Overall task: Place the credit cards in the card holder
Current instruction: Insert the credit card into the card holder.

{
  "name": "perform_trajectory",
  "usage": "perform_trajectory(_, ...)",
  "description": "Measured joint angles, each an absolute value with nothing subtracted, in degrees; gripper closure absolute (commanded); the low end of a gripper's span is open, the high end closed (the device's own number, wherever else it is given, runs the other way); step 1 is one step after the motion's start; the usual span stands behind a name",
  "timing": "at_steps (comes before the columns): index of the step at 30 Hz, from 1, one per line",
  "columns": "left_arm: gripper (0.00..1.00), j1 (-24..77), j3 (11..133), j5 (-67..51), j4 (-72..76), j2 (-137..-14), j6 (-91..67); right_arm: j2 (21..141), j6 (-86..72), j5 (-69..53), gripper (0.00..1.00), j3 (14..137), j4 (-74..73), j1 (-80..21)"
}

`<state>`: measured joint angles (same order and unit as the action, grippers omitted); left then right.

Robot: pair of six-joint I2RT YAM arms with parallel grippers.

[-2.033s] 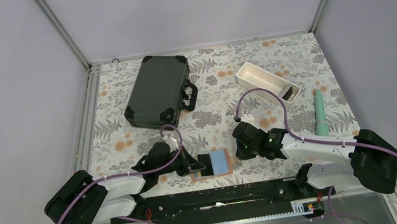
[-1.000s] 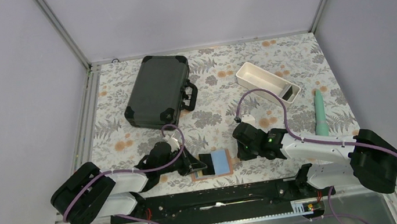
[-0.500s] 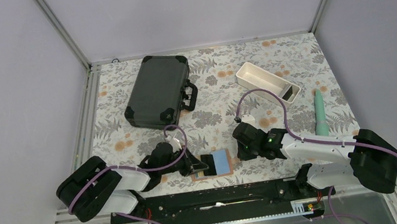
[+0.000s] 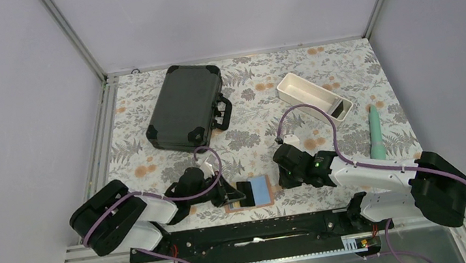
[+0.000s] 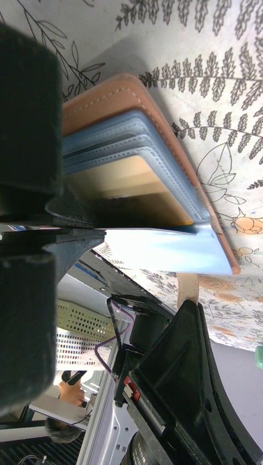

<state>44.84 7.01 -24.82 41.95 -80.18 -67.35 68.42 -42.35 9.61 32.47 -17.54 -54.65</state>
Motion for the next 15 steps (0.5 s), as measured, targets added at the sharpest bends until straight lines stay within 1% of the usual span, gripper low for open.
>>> perform_trajectory(15,1.0,45.82,6.81,-24.75,49.84,-85.65,-67.59,68.42,-42.33,9.65,1.0,32.47,-17.56,-54.65)
